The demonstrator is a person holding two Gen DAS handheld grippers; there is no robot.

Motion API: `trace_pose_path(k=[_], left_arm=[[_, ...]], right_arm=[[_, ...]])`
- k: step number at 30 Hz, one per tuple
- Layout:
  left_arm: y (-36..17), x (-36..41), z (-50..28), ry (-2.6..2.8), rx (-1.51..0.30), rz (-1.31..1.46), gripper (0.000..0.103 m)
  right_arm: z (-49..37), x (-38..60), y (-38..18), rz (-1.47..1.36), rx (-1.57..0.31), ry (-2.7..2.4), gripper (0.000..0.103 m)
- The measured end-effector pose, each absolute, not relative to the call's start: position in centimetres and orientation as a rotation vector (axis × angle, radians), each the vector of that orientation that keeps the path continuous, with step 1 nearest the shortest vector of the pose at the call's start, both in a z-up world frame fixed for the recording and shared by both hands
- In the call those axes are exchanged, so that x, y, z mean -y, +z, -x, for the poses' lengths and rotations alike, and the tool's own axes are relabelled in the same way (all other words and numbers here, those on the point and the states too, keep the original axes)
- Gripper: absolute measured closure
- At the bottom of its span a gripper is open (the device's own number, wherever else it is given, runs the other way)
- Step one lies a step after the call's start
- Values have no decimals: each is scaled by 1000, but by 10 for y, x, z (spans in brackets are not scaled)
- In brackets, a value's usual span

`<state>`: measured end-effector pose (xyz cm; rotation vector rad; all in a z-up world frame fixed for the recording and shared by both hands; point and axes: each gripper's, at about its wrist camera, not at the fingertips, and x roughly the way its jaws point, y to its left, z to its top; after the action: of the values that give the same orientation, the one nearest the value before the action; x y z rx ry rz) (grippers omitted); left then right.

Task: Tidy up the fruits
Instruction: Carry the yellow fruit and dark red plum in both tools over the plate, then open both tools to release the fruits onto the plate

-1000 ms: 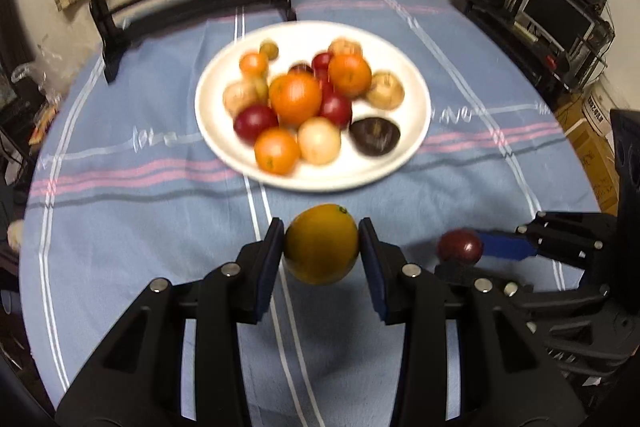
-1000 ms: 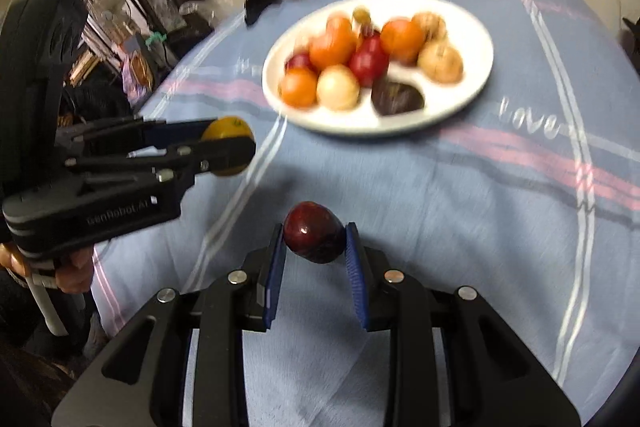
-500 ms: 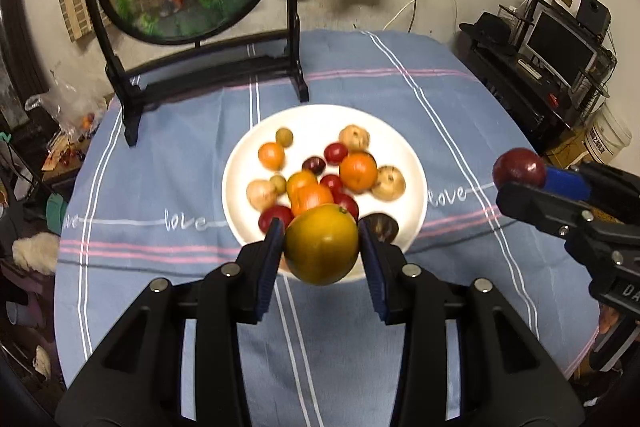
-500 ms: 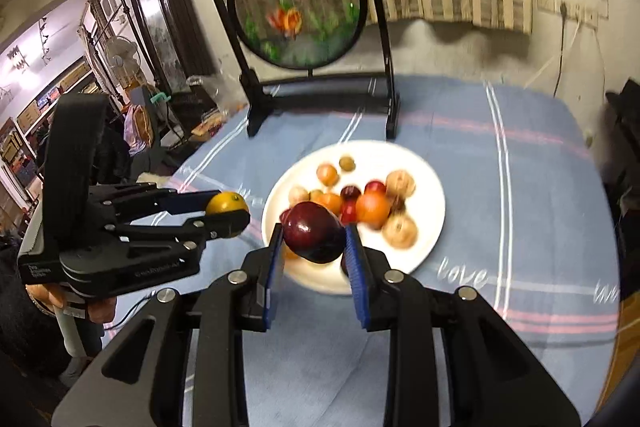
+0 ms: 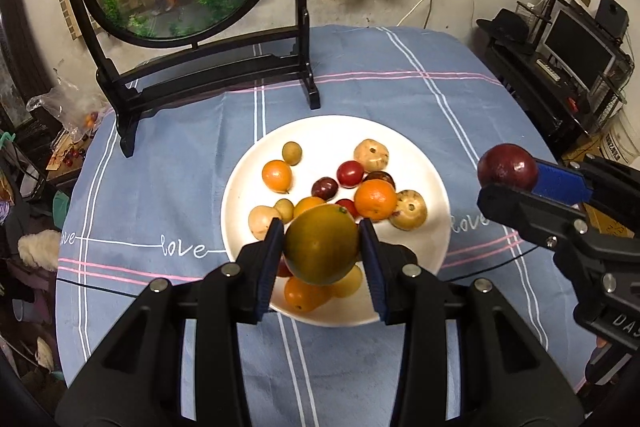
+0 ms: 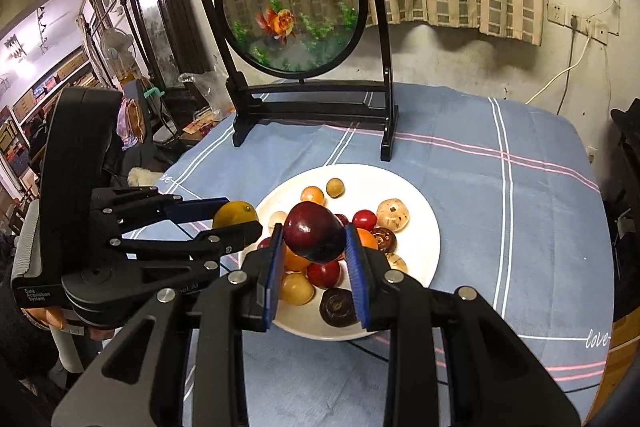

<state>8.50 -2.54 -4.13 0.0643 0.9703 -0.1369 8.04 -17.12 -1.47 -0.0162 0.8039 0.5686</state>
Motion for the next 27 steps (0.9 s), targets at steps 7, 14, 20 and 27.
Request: trace_pose_path(k=[7, 14, 20, 27], left_arm=[[-55, 24, -106, -114, -987, -79, 64], [-78, 25, -135, -105, -1026, -100, 64], [-97, 31, -156, -98, -1061, -137, 63], [-115, 26, -166, -77, -1070, -148, 37]], right_arm=[[-103, 163, -27, 31, -833, 580, 73], [-136, 156, -47, 42, -878, 572, 73], [-167, 147, -73, 65, -948, 571, 73], [-188, 138, -98, 91, -1014, 559, 70]])
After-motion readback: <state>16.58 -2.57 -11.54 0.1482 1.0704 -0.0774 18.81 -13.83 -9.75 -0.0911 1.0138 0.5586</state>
